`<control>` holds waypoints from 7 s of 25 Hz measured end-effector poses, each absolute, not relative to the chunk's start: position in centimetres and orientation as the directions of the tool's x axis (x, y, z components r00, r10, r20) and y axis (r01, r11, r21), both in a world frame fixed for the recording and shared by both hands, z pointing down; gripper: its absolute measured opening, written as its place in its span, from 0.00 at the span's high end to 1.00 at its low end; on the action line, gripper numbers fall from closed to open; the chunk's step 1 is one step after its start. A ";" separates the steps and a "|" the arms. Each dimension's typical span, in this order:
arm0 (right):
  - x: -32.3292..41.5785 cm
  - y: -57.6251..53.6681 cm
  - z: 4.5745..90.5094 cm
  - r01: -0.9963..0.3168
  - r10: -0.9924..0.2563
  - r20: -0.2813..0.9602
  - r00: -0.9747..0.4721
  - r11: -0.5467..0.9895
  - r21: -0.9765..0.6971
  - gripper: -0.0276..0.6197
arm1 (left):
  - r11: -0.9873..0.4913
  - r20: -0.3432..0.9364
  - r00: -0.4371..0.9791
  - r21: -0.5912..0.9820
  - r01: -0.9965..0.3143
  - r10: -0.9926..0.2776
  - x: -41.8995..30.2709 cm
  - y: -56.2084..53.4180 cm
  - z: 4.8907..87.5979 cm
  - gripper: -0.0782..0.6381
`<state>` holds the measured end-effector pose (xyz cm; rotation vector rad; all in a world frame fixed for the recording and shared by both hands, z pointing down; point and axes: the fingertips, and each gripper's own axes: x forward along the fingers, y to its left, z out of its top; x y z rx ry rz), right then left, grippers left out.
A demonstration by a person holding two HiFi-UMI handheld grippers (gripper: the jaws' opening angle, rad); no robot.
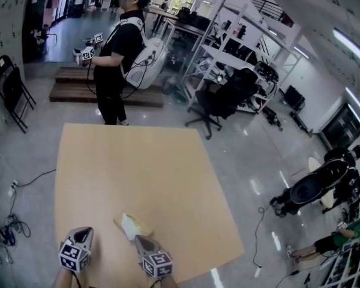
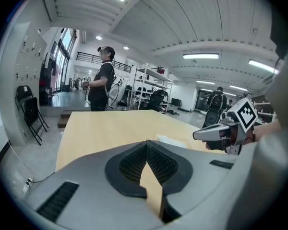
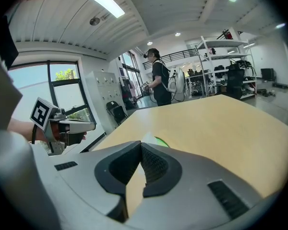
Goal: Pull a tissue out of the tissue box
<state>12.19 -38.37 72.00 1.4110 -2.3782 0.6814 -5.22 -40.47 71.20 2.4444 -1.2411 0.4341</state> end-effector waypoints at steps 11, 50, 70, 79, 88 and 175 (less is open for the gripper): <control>11.3 -37.9 74.1 -0.880 -0.713 0.518 -0.473 0.404 -0.248 0.94 | -0.536 0.460 0.565 0.207 -0.818 -0.685 -5.0 -40.1 72.8 0.88; 11.5 -39.8 76.9 -0.926 -0.722 0.623 -0.301 0.378 -0.010 0.73 | -0.537 0.473 0.584 0.247 -0.807 -0.660 -4.5 -40.4 74.4 0.88; 12.8 -40.1 76.5 -0.944 -0.751 0.610 -0.252 0.330 0.017 0.95 | -0.540 0.462 0.582 0.237 -0.808 -0.669 -4.5 -40.4 73.8 0.88; 13.0 -40.2 75.4 -0.949 -0.773 0.577 -0.262 0.315 -0.008 0.95 | -0.538 0.446 0.578 0.229 -0.811 -0.683 -4.3 -40.5 73.2 0.88; 13.4 -40.4 73.8 -0.952 -0.800 0.539 -0.264 0.304 -0.015 0.95 | -0.543 0.415 0.578 0.211 -0.812 -0.703 -3.9 -40.8 71.8 0.88; 13.9 -25.7 58.4 -0.979 -0.960 0.200 -0.197 0.205 0.021 0.95 | -0.615 0.186 0.614 0.058 -0.786 -0.767 -4.8 -30.0 58.8 0.88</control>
